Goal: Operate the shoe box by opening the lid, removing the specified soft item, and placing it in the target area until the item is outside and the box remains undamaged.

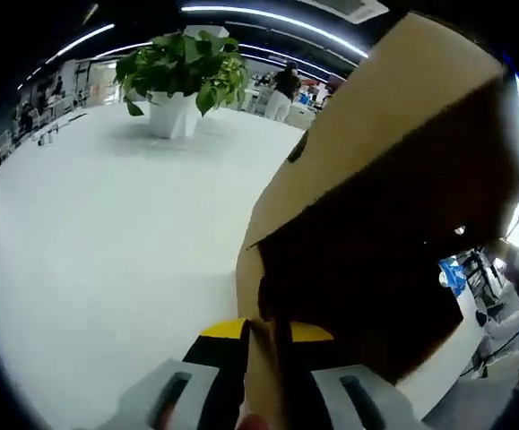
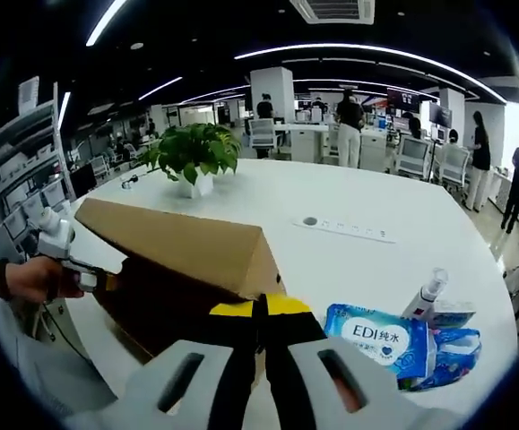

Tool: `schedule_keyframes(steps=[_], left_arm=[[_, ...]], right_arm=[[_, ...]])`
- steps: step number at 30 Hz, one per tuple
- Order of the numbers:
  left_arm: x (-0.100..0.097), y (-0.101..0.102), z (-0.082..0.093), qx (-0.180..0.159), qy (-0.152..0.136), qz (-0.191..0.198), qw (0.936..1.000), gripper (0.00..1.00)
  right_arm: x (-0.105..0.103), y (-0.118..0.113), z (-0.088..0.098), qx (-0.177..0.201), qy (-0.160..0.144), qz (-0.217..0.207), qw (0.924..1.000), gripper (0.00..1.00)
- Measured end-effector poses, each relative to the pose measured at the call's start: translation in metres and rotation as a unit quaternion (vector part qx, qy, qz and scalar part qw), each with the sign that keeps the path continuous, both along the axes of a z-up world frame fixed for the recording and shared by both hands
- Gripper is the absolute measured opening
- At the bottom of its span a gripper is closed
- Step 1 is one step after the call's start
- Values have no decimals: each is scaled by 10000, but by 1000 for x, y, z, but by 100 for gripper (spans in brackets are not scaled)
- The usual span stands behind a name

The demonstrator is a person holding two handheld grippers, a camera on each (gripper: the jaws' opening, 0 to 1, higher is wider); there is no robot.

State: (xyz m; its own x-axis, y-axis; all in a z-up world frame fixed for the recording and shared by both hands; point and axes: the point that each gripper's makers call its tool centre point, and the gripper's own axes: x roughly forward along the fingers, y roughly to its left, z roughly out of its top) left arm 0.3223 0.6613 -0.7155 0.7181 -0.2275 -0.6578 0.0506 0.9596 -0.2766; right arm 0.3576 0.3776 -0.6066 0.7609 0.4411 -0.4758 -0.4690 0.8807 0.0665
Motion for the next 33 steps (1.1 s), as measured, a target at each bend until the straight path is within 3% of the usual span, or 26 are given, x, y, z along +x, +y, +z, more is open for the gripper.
schedule_keyframes(steps=[7,12,18,23,33], left_arm=[[1,7,29,201,-413,-160,9988,14],[-3,4,44,128,-660,-275,9974,14],[-12,-6,41,122,-669,-500,9964,13],[-15,-11,46,25,-791,-517,9955,12],[-19,-10,44,-55,-723,-597,9956,9]], right_arm=[[-11,-3,-11,54,59,-97,9999,0],[-17,-4,-18,139,89,-190,9997,0],[-26,-9,-36,247,415,-359,9982,0],[-31,-10,-42,347,480,-419,9974,0],[-35,-14,-52,580,672,-589,9943,0]])
